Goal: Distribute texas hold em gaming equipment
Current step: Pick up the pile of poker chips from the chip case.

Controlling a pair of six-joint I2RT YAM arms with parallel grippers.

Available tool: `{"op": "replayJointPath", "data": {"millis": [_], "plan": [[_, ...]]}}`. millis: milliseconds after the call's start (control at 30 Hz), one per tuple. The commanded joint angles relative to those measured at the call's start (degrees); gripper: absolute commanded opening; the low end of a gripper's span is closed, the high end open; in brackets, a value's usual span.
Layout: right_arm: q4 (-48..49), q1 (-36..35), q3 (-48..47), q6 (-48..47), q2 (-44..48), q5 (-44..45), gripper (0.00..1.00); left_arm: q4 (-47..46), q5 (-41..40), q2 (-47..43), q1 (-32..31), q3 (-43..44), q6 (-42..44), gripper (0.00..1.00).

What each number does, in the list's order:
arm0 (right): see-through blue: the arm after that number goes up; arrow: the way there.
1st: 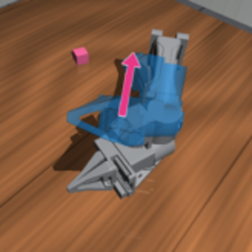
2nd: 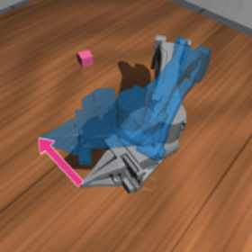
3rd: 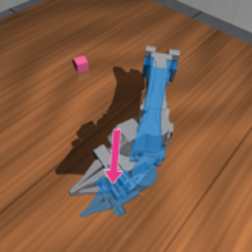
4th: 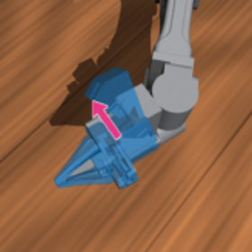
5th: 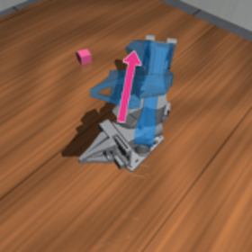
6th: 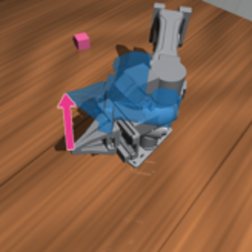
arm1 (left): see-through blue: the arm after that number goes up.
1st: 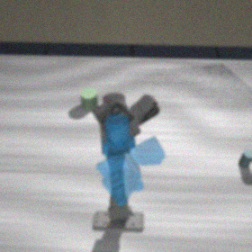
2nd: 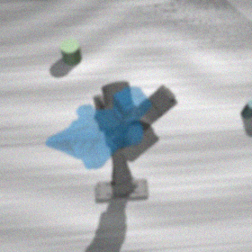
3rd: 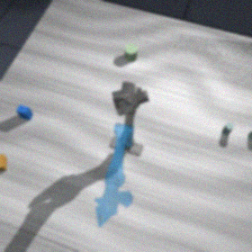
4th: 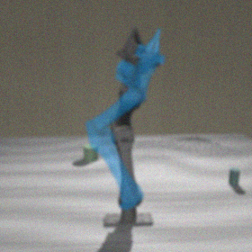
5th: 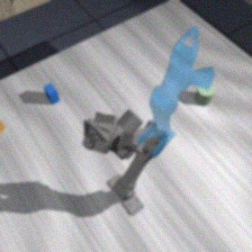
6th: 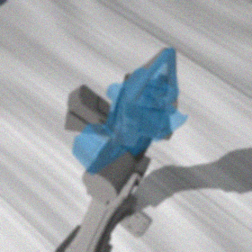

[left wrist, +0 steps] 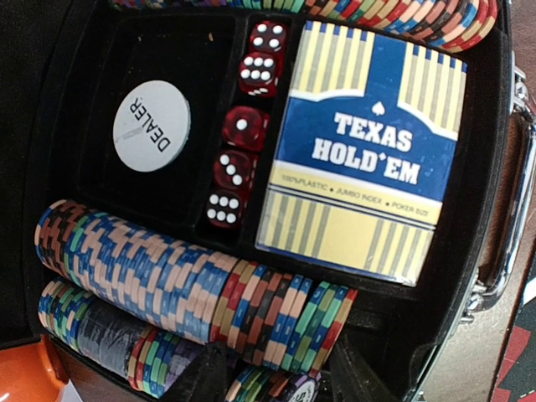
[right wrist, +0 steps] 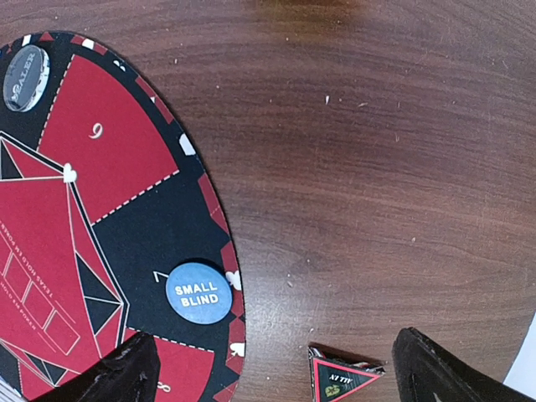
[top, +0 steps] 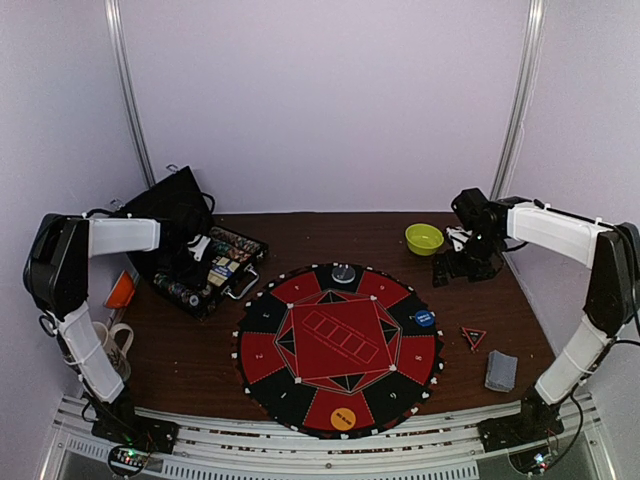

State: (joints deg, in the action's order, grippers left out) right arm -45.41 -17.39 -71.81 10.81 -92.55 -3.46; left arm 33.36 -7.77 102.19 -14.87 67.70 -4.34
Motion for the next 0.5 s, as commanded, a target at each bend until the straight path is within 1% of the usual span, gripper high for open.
{"op": "replayJointPath", "data": {"millis": [0, 133, 233, 333, 467], "plan": [[-1.9, -0.2, -2.1, 0.3, -1.9, 1.4, 1.0, -5.6, 1.7, 0.7, 0.0, -0.2, 2.0, 0.44], [-2.4, -0.2, -2.7, 0.1, -2.4, 1.5, 1.0, -4.4, 3.6, 3.2, -0.1, 1.2, 2.2, 0.43], [-2.8, -0.2, -3.0, -0.1, -2.5, 1.6, 1.0, -3.9, 5.2, 2.4, -1.1, 0.7, 2.9, 0.43], [-3.0, -0.3, -3.0, -0.4, -2.7, 1.6, 1.0, -3.9, 4.1, 0.8, -2.7, -0.9, 3.7, 0.43], [-3.0, -0.3, -2.3, -0.6, -2.6, 1.6, 1.0, -3.9, 1.4, -0.3, -2.9, -2.3, 3.2, 0.43]]}}
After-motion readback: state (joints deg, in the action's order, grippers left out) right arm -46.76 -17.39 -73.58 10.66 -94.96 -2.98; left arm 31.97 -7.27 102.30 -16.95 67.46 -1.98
